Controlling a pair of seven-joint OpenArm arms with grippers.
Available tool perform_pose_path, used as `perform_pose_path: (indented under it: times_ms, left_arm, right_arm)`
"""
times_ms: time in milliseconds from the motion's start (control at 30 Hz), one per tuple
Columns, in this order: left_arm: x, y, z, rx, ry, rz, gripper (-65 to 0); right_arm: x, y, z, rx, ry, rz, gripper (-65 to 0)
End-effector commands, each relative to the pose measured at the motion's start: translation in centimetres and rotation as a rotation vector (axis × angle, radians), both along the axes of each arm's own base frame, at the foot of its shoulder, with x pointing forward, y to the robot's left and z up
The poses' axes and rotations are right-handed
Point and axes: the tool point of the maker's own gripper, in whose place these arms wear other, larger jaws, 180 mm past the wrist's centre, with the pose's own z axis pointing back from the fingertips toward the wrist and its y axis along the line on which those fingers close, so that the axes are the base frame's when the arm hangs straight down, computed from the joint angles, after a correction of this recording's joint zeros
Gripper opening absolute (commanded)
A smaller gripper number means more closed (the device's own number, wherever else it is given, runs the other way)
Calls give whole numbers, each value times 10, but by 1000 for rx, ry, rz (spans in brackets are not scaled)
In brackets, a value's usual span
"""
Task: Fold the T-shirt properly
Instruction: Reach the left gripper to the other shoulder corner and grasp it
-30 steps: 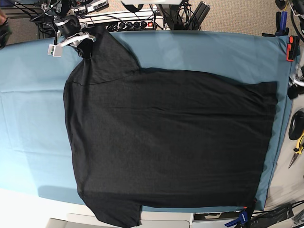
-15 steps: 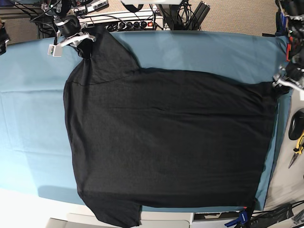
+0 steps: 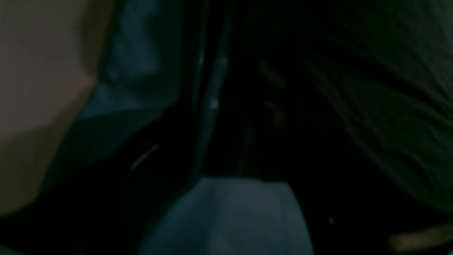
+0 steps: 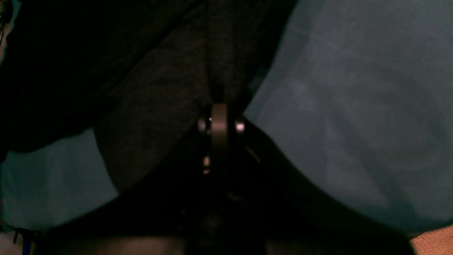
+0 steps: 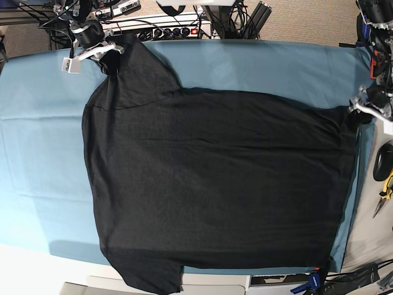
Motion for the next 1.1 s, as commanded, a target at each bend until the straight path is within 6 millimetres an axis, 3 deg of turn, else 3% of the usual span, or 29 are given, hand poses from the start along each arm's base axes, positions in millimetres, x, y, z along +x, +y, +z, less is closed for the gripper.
perform_pose_path:
  times_ms: [0, 300, 533, 800, 1067]
  left_arm:
    - [12, 8, 24, 37, -64, -16, -333]
    - [7, -6, 46, 102, -99, -62, -333]
    - [-6, -14, 30, 49, -66, -42, -333]
    - [-10, 7, -3, -1, 5, 66, -333]
    - [-9, 3, -9, -66, 13, 73, -333]
  right_arm:
    - [-22, -7, -19, -53, 128, 11, -650]
    - [-22, -7, -19, -52, 128, 11, -650]
    - [-22, -7, -19, -52, 128, 11, -650]
    - [-22, -7, -19, -52, 128, 11, -650]
    - [-22, -6, -19, -52, 128, 11, -650]
